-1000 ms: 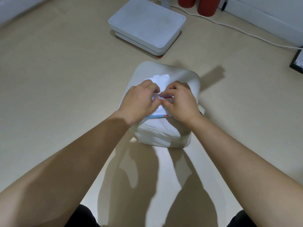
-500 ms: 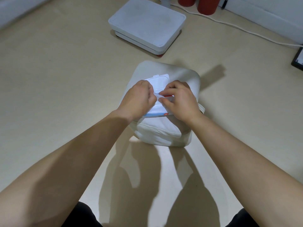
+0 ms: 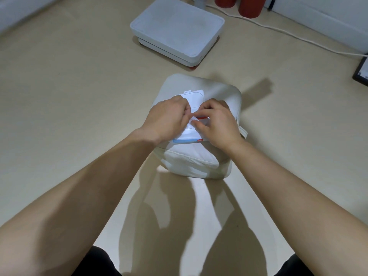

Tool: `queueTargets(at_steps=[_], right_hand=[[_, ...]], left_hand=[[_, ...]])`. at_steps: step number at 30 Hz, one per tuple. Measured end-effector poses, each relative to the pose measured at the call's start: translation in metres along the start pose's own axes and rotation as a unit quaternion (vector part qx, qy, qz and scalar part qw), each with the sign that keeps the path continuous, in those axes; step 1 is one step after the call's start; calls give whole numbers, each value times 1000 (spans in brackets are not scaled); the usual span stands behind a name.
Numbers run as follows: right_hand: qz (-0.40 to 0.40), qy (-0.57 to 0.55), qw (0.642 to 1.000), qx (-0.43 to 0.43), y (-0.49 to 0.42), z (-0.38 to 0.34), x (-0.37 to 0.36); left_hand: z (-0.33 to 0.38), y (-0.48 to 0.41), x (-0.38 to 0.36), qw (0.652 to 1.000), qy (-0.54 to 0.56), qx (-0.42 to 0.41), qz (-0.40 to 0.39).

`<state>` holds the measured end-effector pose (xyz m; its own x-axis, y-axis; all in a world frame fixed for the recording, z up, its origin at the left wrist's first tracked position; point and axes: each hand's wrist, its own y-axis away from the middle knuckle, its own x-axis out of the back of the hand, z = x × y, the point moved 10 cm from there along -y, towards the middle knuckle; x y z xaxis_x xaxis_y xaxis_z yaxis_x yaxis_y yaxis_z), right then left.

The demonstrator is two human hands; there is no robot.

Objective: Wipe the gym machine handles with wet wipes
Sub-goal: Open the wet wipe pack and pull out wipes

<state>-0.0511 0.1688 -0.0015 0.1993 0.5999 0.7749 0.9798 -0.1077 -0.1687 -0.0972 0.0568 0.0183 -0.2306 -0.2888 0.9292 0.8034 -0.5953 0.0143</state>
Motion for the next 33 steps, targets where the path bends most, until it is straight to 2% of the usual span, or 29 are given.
queueTargets(at_steps=[2,4,6,7,8,9,12,14,16,17,18,20,22,27,29,30,33], right_hand=[[0,1,1000,3,0,0,0],[-2,-4,1000,0,0,1,0],[-5,-6,1000,-1,0,1,-1],[-5,-6,1000,0,0,1,-2],[-4,-5,1000,-1,0,1,-2],[-3,-4,1000,-1,1,2,-2],[3,-5,1000,-2,1,2,-2],[4,-4,1000,1,1,1,-2],[4,-2,1000,1,2,1,-2],[4,-2,1000,2,2,1,-2],[3,-2,1000,1,2,1,-2],[-1,0,1000,-4,2,2,-2],[-3,3,1000,-7,1,3,-2],[-7,-4,1000,-9,1,2,-1],[-6,-4,1000,-11,2,2,-1],[-5,-2,1000,-12,2,2,-1],[0,9,1000,-14,4,-1,-1]], left_hand=[[-6,0,-4,999,32,25,-10],[-25,2,-12,986,145,76,-27],[-41,8,-20,938,318,131,-46],[-45,11,-22,916,371,144,-52],[-46,12,-22,908,388,148,-58],[-46,12,-22,909,384,149,-59],[-34,6,-9,942,311,122,-36],[-16,2,-1,984,165,54,-44],[-6,0,1,998,44,22,-35],[-6,0,2,998,46,27,-27],[-9,1,2,994,99,44,-18],[-23,3,-1,956,274,102,-1],[-37,6,-3,907,395,143,6],[-48,18,-19,796,564,220,-8],[-51,20,-23,771,591,236,-13],[-52,20,-23,776,585,236,-19],[-46,14,-16,840,506,191,-41]])
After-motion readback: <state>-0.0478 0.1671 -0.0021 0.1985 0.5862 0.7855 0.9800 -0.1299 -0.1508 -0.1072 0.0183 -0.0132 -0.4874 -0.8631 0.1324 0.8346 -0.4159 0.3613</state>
